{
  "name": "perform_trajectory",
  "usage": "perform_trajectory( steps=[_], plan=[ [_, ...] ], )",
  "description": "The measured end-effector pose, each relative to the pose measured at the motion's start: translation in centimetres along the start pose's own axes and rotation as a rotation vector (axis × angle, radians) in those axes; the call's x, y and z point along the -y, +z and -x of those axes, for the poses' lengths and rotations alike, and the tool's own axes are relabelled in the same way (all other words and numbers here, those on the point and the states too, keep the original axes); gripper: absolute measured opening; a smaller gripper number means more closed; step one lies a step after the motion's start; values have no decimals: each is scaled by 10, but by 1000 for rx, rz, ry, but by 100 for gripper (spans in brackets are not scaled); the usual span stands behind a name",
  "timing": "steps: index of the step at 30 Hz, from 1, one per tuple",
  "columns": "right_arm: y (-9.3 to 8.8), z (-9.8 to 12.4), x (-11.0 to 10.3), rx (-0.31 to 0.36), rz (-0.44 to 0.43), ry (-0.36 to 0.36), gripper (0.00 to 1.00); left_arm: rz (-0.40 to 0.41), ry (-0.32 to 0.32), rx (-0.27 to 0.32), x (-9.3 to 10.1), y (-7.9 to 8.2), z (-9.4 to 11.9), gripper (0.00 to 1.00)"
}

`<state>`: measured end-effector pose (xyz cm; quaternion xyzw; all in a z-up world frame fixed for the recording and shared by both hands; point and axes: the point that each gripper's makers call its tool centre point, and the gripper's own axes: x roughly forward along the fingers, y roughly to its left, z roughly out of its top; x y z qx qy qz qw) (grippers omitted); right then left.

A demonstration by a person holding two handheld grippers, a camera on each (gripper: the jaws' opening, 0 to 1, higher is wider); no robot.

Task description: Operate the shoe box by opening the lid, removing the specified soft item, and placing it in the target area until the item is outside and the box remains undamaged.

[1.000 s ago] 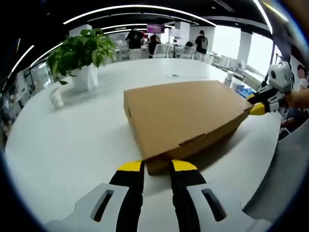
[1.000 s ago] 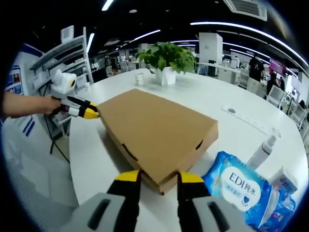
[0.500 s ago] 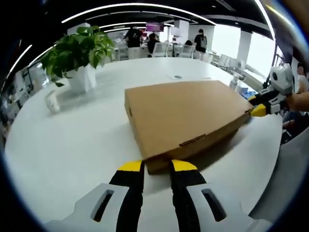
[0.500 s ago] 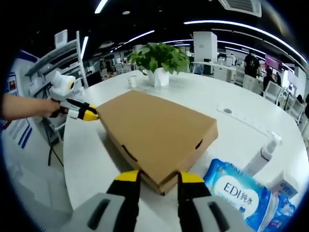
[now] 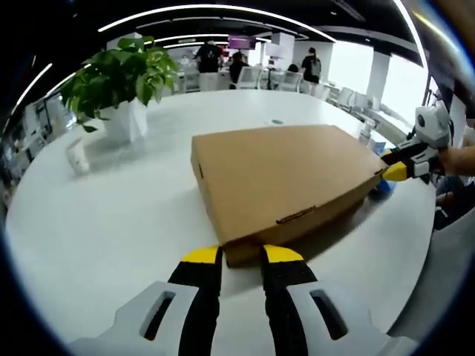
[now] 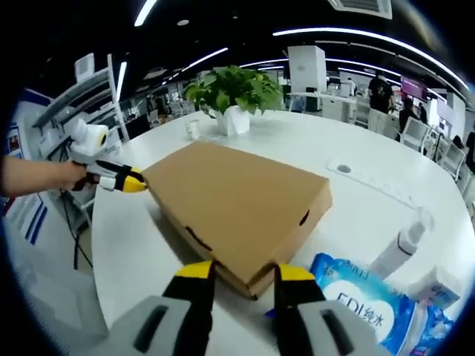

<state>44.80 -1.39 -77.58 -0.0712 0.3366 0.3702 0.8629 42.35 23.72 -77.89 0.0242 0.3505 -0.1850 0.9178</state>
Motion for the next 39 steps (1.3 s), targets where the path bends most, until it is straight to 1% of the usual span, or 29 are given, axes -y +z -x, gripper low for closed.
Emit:
perform_trajectory(
  steps=[10, 12, 15, 17, 23, 27, 30, 34, 36, 37, 39],
  plan=[
    [-1, 0, 0, 5, -4, 4, 29, -2, 6, -5, -2, 0, -1, 20],
    [-1, 1, 0, 5, -4, 8, 29, 6, 3, -4, -1, 0, 0, 21],
    [-1, 2, 0, 5, -16, 16, 28, -6, 10, 14, 0, 5, 3, 22],
    [-1, 3, -1, 4, -7, 18, 28, -12, 11, 26, 0, 9, 5, 23],
    [0, 6, -2, 15, -6, 14, 26, -24, 12, 39, -2, 14, 8, 23],
    [3, 15, -7, 29, 15, 28, 27, -32, 22, 68, -3, 20, 12, 25],
    [5, 27, -8, 41, 68, 24, 27, -49, 19, 94, 2, 26, 17, 24],
    [9, 39, -5, 52, 69, 14, 29, -59, 18, 117, 8, 31, 21, 25],
    [12, 47, -4, 67, 68, 6, 29, -63, 8, 117, 14, 32, 23, 26],
    [13, 52, -3, 71, 73, -1, 29, -79, 4, 115, 18, 31, 25, 26],
    [13, 59, -2, 78, 80, -9, 30, -80, 4, 116, 21, 31, 27, 27]
  ],
)
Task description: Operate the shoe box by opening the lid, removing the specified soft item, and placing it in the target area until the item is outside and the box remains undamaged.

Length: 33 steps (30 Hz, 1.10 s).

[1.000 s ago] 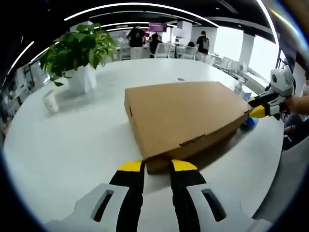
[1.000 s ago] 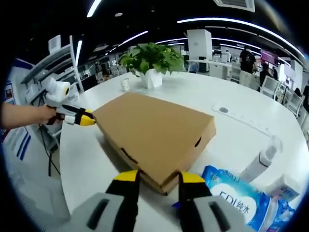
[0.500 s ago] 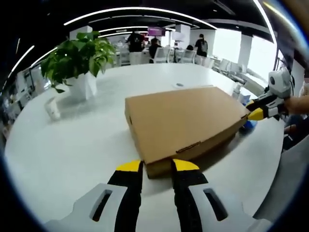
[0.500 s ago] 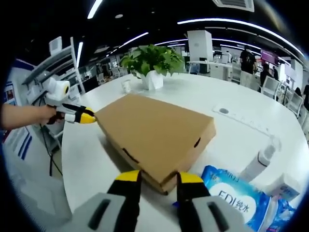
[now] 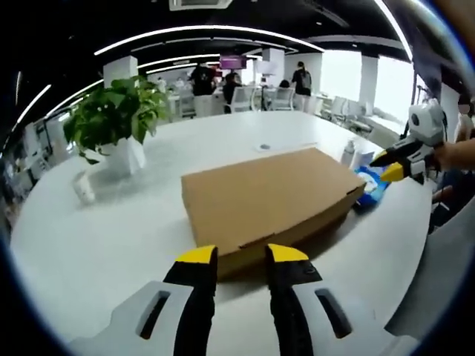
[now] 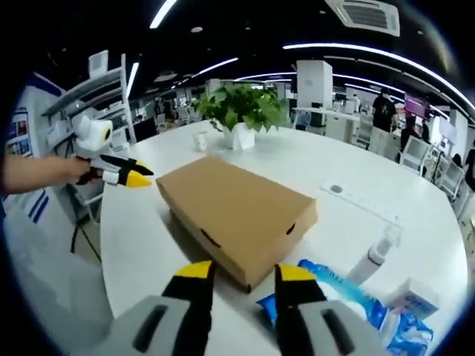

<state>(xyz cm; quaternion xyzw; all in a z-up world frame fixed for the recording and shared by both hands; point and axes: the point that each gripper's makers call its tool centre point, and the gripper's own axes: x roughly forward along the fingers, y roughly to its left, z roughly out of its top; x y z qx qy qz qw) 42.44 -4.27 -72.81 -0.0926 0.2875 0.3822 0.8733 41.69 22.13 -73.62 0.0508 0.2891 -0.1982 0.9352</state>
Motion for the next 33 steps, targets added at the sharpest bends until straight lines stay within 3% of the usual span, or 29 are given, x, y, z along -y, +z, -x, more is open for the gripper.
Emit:
perform_trajectory(
  steps=[5, 13, 33],
  plan=[
    [-1, 17, 2, 10, 22, -12, 33, 48, -8, -7, 5, -4, 7, 30],
    [-11, 46, 9, 17, 8, -42, 40, 54, -15, -14, 18, -11, 28, 36],
    [-33, 127, 13, 69, -27, -158, 67, 24, -45, 84, 73, 11, 91, 55]
  ],
)
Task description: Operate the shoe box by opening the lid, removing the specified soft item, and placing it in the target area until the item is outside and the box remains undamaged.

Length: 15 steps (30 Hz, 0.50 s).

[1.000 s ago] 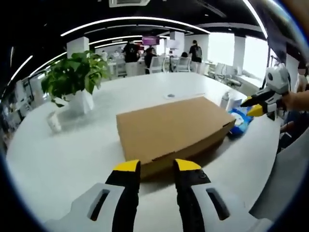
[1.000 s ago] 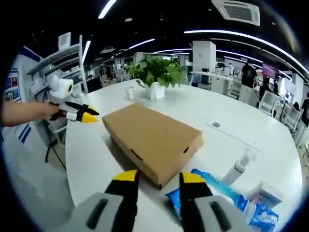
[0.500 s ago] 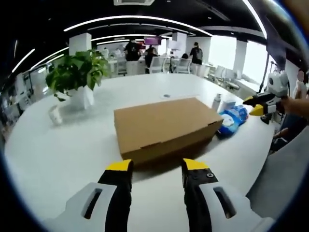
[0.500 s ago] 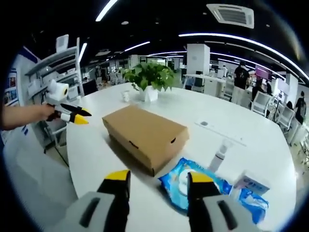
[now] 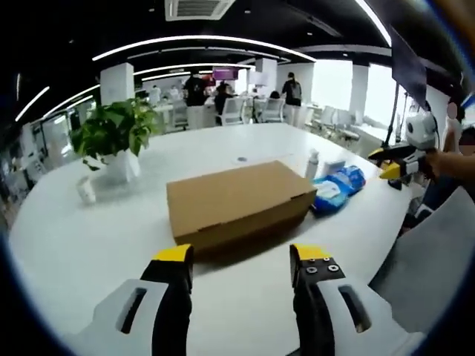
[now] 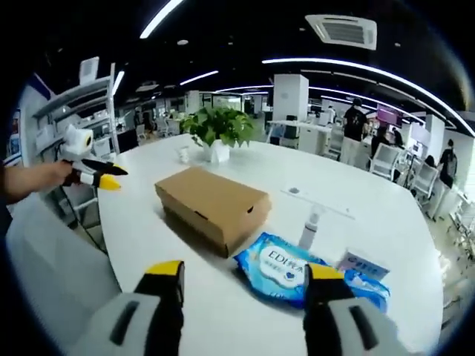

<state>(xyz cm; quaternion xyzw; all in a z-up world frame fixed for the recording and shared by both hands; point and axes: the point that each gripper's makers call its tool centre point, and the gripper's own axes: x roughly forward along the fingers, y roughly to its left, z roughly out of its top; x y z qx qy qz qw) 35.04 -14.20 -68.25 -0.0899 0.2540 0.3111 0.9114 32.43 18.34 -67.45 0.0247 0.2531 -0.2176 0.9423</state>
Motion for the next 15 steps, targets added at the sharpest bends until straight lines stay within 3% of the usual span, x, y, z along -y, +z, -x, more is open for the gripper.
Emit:
perform_trajectory(
  steps=[15],
  plan=[
    [-34, 54, -4, -23, 0, -84, 90, 22, 11, 62, 38, 2, 43, 72]
  ],
)
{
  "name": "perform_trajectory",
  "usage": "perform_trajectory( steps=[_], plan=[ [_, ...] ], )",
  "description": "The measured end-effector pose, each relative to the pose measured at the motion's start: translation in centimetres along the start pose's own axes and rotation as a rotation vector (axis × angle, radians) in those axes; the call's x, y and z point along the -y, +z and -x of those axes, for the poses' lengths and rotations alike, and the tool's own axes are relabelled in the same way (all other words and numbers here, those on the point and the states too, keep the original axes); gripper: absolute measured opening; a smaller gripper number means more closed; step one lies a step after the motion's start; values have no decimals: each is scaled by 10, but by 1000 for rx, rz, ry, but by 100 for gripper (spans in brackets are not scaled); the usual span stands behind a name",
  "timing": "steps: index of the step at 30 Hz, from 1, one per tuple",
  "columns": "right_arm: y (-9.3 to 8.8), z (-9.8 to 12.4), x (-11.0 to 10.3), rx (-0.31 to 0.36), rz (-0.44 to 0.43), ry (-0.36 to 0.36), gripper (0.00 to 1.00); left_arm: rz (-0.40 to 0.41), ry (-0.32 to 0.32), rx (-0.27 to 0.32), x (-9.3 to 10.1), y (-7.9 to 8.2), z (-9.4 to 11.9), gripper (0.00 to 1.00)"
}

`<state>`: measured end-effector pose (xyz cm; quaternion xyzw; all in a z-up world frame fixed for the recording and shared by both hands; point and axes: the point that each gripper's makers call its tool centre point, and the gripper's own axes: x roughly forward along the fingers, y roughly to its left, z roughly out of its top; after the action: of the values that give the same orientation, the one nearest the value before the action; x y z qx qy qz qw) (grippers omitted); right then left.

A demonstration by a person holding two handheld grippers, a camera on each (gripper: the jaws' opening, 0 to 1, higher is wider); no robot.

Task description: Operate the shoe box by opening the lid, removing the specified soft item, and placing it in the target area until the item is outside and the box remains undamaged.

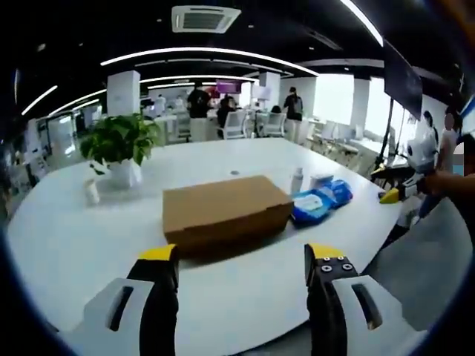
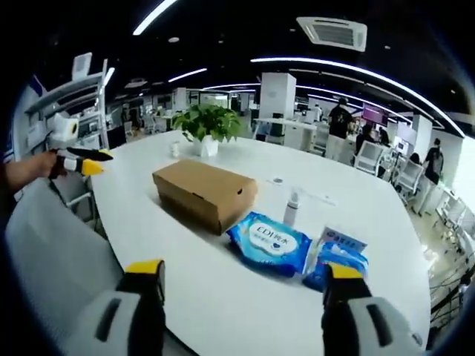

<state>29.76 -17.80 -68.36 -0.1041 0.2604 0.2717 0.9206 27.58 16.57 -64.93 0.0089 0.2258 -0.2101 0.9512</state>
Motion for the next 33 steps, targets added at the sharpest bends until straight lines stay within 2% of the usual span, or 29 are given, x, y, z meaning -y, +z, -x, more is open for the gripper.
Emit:
perform_trajectory(
  steps=[7, 14, 20, 22, 25, 33],
  plan=[
    [-6, 17, 3, -3, 16, -33, 99, -31, -13, -6, 12, -9, 10, 89],
    [-18, 32, -2, -4, -17, -57, 99, -37, -24, 10, 23, -14, 19, 100],
    [-14, 44, -3, 32, -33, -77, 99, -37, -2, 15, 27, -13, 25, 100],
    [-18, 44, -1, 23, -22, -86, 99, -45, 11, 26, 27, -12, 26, 100],
    [-21, 43, -2, 14, -51, -82, 99, -52, 20, 19, 25, -14, 26, 100],
    [-22, 43, -4, 7, -41, -83, 99, -65, 27, 6, 22, -15, 27, 100]
  ],
)
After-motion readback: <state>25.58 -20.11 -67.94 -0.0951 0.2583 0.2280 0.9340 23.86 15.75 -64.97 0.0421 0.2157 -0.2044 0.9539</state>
